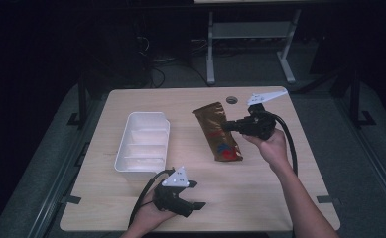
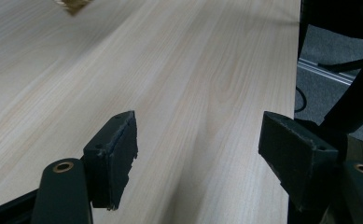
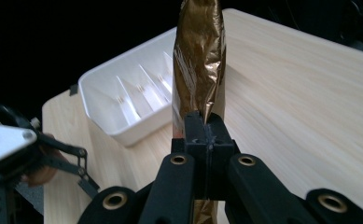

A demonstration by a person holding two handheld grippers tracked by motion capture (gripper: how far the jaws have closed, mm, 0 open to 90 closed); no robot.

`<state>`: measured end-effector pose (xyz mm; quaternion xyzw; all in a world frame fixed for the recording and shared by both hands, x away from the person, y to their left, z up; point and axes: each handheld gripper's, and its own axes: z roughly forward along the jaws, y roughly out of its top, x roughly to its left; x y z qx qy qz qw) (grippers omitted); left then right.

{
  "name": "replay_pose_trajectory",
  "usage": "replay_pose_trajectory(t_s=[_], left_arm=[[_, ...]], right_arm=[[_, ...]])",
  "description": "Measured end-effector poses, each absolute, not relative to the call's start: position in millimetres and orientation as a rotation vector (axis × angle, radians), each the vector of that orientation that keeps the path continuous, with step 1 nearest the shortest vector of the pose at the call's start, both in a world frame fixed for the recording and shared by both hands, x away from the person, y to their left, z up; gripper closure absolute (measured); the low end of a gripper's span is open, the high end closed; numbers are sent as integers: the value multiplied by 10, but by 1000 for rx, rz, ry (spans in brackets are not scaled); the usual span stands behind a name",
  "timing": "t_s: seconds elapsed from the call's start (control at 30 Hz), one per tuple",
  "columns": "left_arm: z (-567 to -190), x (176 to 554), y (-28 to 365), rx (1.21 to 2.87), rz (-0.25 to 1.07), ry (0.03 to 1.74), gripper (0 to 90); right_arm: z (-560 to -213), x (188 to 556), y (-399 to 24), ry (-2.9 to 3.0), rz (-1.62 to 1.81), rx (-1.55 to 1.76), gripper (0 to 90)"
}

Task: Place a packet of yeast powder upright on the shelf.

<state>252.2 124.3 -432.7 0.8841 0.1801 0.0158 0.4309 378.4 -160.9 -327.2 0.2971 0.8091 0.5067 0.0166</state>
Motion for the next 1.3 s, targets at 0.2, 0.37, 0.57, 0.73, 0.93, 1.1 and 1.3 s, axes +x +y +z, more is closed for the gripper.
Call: replay_pose_trajectory(t_s=[0.2, 0.37, 0.57, 0.73, 0.93, 1.1, 1.3], left_arm=[[-4332, 2468, 1284, 2209, 29, 448, 273], [-4347, 2430, 1320, 2212, 24, 454, 274], [-4353, 2419, 1395, 2204, 31, 475, 273], [-4374, 2427, 1464, 2220, 35, 489, 273], [-4360, 2444, 1483, 2212, 35, 487, 282], [-4361, 2458, 1513, 2203, 35, 500, 275], [-4354, 2472, 1546, 2201, 50, 502, 275]], right_arm=[[-3154, 3851, -1318, 2502, 1651, 848, 900], [-3113, 3911, -1109, 2510, 1671, 805, 900], [-3094, 4004, -802, 2490, 1739, 760, 900], [-3148, 4129, -521, 2485, 1806, 743, 900], [-3224, 4249, -218, 2505, 1867, 736, 900], [-3247, 4296, 17, 2526, 1861, 706, 900], [-3329, 4369, 287, 2566, 1815, 666, 900]])
